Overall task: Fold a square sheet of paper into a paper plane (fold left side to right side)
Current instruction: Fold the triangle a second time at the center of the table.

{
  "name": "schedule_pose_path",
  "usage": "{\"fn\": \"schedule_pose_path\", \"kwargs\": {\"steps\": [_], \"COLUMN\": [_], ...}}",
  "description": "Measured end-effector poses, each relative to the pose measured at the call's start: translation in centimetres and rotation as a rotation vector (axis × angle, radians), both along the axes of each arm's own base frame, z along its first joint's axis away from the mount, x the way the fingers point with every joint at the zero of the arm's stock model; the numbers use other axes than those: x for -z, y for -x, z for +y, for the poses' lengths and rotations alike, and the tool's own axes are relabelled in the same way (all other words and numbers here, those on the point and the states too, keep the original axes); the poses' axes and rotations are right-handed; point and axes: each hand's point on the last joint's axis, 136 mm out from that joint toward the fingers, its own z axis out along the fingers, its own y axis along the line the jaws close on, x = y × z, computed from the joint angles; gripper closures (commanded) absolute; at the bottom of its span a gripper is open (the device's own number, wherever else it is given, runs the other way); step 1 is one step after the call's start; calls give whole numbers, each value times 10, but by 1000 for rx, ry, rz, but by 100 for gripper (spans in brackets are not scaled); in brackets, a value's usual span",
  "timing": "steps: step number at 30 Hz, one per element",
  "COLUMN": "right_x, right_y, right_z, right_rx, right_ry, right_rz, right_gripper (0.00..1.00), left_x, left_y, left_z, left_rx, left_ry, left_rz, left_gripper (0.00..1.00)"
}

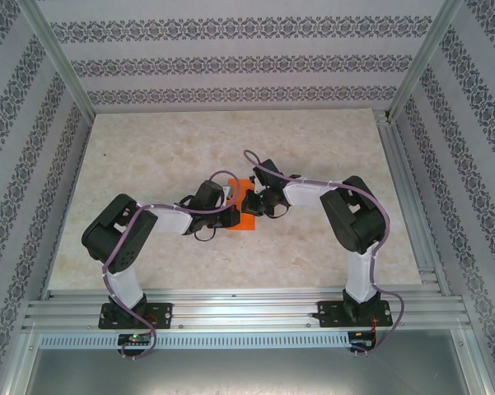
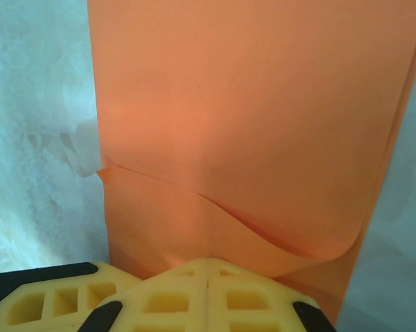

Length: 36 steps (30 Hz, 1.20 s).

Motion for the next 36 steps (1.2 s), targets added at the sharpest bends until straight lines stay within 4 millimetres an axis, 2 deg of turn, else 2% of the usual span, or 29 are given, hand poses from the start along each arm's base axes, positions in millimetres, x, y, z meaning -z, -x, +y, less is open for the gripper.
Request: {"fn": "schedule_pose_path", "kwargs": {"steps": [7,16,19,22,25,28,32,36], "right_x": [0,0,-4,-20,-41,-50,-35,-8], "right_y": [-13,-44,-49,-48,-42,-28,-9,-2], "right_z": [-11,-53,-64,-68,-54,-23,8,10], "right_rx": [-21,37,61,78,69,33,-8,-2], "right_ry": [13,31,65,64,34,-14,-41,-16], "right_rz": [-8,-38,-65,-98,-134,-148,-101,-33], "right_gripper": [96,95,95,95,95,95,95,95], "left_x": [0,0,0,0,0,-1,-1,0], "left_y": [0,0,0,0,0,0,0,0], "left_z": [1,1,1,1,1,0,0,1], "left_rx": [-2,-3,-3,-3,-3,-3,-2,-2], "left_ry": [-2,0,0,0,0,1,0,-1], "left_rz": [-4,-8,-8,-8,-8,-9,-7,-7], "left_gripper": [97,97,97,97,97,97,97,97]}}
